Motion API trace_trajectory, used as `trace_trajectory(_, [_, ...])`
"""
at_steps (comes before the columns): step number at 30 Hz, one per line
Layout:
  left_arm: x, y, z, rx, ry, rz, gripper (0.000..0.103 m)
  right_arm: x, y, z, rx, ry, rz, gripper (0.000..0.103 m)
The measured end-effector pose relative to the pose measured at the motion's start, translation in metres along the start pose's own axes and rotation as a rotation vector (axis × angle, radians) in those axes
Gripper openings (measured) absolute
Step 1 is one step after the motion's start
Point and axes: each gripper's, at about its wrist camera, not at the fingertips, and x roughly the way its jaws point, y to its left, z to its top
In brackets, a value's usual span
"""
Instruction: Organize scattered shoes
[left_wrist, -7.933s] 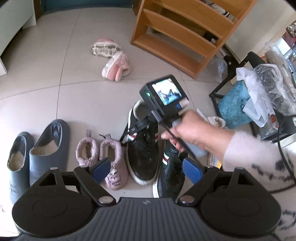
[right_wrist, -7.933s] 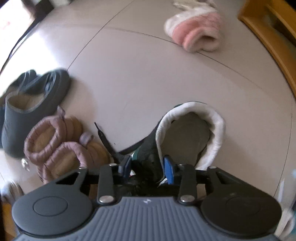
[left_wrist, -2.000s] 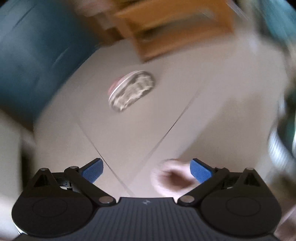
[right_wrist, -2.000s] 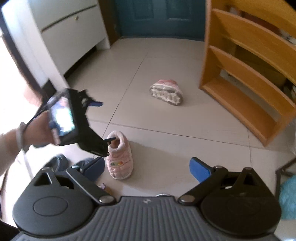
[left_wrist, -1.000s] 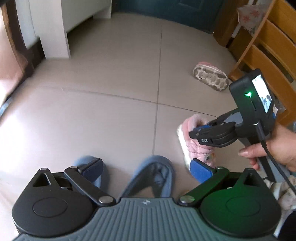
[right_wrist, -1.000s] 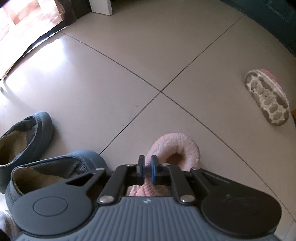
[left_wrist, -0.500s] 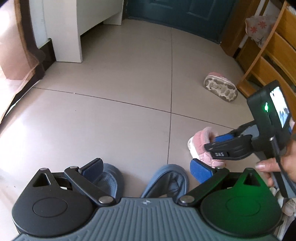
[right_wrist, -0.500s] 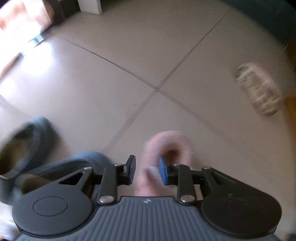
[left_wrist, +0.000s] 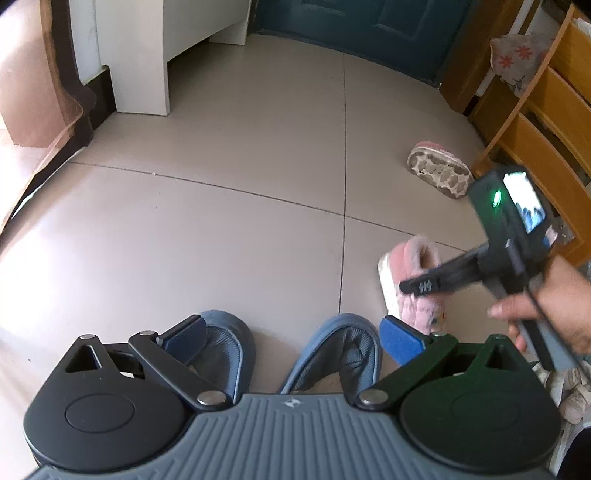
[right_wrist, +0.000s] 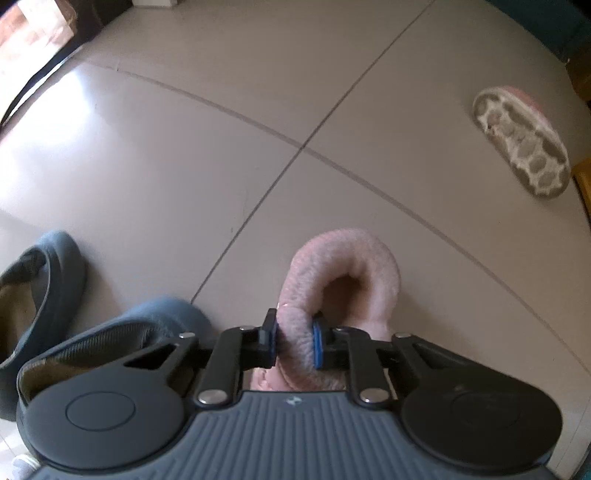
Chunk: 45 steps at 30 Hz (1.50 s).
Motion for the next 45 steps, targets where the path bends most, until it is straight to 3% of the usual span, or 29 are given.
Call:
trace_trajectory(5, [-0.008,0.006,-0.009,-0.001,-0.044,-0.022,0.103,-0.036,0.012,0.034,0.073,-0.100,0.122,0.018])
trace_trajectory(10, [-0.022,0.019,-0.023,-0.005,-0.081,0.005,0.103,-0.062,0.060,0.080,0.156,-0.150,0.350,0.018])
trace_trajectory(13, [-0.029,0.030,-0.030,-0.029,-0.094,0.040,0.103,-0.054,0.094,0.102,0.232,-0.141,0.474,0.018])
trace_trajectory(17, [-0.039,0.051,-0.036,-0.061,-0.111,0.094,0.103,-0.011,0.153,0.113,0.321,-0.058,0.561,0.019])
trace_trajectory(19, [-0.041,0.062,-0.038,-0.068,-0.113,0.123,0.103,0.016,0.205,0.111,0.320,-0.013,0.549,0.019])
trace_trajectory(21, [-0.041,0.074,-0.040,-0.083,-0.106,0.147,0.103,0.030,0.231,0.112,0.312,0.001,0.523,0.019])
trace_trajectory(26, [-0.039,0.108,-0.045,-0.155,-0.095,0.169,0.103,0.053,0.272,0.116,0.327,-0.003,0.435,0.019])
trace_trajectory(31, [-0.037,0.120,-0.045,-0.182,-0.102,0.162,0.103,0.053,0.283,0.124,0.273,-0.074,0.340,0.019])
trace_trajectory(36, [-0.030,0.123,-0.042,-0.189,-0.115,0.123,0.103,0.061,0.266,0.131,0.339,-0.046,0.334,0.023])
trace_trajectory(40, [-0.029,0.116,-0.044,-0.188,-0.131,0.106,0.103,0.060,0.280,0.145,0.237,-0.070,0.241,0.027])
trace_trajectory(42, [-0.029,0.116,-0.046,-0.200,-0.140,0.094,0.103,0.068,0.282,0.151,0.229,-0.015,0.273,0.035])
trace_trajectory(43, [-0.029,0.116,-0.046,-0.206,-0.144,0.089,0.103,0.068,0.277,0.150,0.239,0.012,0.311,0.044])
trace_trajectory(45, [-0.031,0.119,-0.046,-0.225,-0.162,0.064,0.103,0.066,0.260,0.146,0.329,0.038,0.441,0.054])
